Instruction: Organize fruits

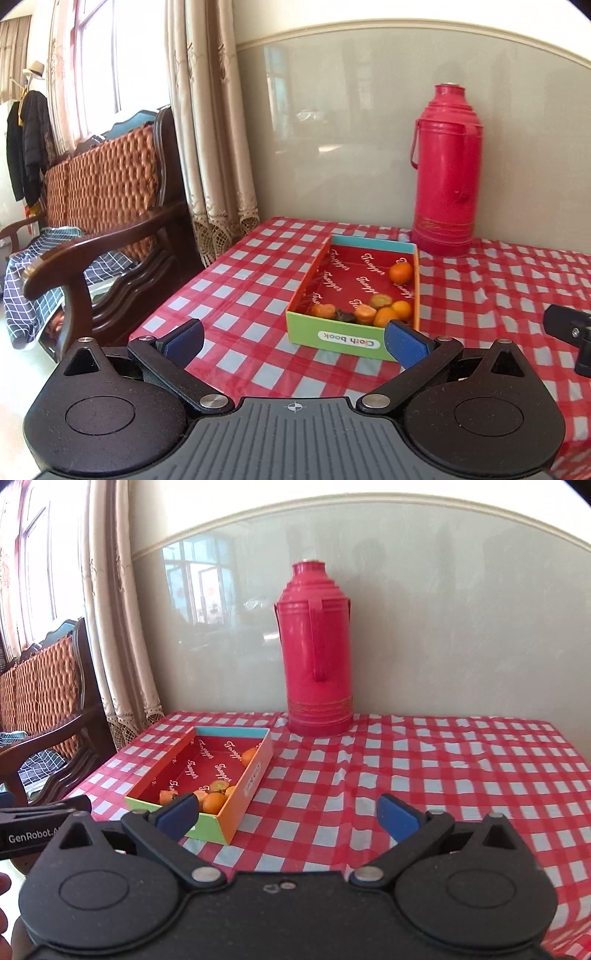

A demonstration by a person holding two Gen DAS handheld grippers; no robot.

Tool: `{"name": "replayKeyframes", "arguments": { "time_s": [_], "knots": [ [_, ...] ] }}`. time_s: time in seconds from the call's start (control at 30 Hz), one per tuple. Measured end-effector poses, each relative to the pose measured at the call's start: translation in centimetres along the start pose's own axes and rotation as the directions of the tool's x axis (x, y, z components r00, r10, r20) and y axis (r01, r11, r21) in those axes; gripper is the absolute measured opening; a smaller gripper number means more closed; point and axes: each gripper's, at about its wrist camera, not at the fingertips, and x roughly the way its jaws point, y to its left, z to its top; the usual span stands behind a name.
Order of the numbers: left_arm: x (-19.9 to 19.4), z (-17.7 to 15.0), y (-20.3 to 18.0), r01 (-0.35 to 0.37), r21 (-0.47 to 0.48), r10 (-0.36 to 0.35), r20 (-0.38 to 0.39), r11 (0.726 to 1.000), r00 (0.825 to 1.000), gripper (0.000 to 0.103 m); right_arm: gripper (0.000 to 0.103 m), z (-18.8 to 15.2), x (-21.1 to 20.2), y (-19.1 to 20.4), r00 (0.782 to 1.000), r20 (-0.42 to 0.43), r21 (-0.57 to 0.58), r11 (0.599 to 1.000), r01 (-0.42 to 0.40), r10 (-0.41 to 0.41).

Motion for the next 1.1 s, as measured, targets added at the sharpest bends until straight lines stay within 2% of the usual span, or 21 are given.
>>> {"name": "replayKeyframes", "arguments": {
  "time_s": [0.1, 0.3, 0.6, 1.1],
  "knots": [
    [-2.1, -0.1, 0.0, -0.004, 0.011, 0.004, 0.021, 1.0, 1.0, 0.103, 0.097, 0.1, -1.5, 0.5, 1.0, 0.022, -0.027, 1.0, 0.014, -0.014],
    [-3.2, 0.2, -0.2, 0.002, 0.022, -0.003, 0.029, 1.0, 1.0, 0.103, 0.097, 0.3, -2.1, 1.0, 1.0, 0.027, -0.03, 1.0, -0.001, 0.002],
    [-2.5, 0.1, -0.2, 0.003, 0.018, -0.003, 0.008, 1.0, 1.0, 0.103, 0.097, 0.0, -1.9, 1.7, 1.0, 0.015, -0.034, 0.999, -0.023, 0.023],
    [-2.7, 0.1, -0.4, 0.006, 0.026, -0.007, 0.026, 1.0, 1.0, 0.103, 0.097, -0.1, -1.8, 1.9, 0.999, 0.012, -0.038, 0.999, -0.034, 0.035]
  ]
}}
